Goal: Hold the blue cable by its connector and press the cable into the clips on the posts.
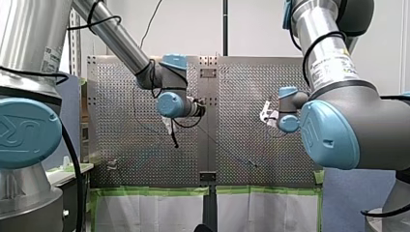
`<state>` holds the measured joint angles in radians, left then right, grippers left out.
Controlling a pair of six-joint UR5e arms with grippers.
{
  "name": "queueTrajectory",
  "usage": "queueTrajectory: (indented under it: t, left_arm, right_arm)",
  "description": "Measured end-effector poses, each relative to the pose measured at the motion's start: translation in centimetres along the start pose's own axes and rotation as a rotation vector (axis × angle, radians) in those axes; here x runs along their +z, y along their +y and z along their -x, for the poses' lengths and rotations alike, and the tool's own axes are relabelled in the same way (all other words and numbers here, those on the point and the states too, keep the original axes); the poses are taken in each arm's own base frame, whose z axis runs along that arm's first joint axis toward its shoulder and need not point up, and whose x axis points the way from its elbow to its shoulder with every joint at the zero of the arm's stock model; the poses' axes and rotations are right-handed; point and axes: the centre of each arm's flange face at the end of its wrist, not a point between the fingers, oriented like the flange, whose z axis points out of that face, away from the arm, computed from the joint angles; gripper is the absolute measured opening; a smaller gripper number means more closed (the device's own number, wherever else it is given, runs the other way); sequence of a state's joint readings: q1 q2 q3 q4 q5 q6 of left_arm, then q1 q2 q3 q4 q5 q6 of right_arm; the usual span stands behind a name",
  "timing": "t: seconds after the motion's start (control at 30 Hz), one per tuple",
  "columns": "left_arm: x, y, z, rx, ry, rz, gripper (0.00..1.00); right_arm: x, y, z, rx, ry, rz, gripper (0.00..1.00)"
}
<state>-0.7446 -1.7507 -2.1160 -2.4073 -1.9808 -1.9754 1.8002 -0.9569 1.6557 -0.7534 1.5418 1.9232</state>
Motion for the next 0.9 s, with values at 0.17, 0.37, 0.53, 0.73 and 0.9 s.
queueTrajectory:
  t: [0.17, 0.37, 0.53, 0.73, 0.9]
  left_arm:
    - [0.2, 2.8, -1.9, 0.049, 0.022, 0.036, 1.00]
    - [-0.3, 6.5, -4.4, 0.122, 0.051, 0.105, 1.00]
    - [-0.8, 7.6, -5.6, 0.148, 0.069, 0.118, 1.00]
    - [-0.8, 7.8, -5.7, 0.151, 0.071, 0.119, 1.00]
    - [-0.8, 7.8, -5.7, 0.151, 0.071, 0.119, 1.00]
  right_arm:
    - [-1.2, -1.2, -1.0, -0.032, 0.031, -0.008, 0.00]
    - [-3.0, -1.9, -1.7, -0.082, 0.034, -0.011, 0.00]
    - [-3.6, -1.8, -1.4, -0.099, 0.026, -0.008, 0.00]
    - [-3.7, -1.8, -1.4, -0.101, 0.025, -0.008, 0.00]
    - [-3.7, -1.8, -1.4, -0.101, 0.025, -0.008, 0.00]
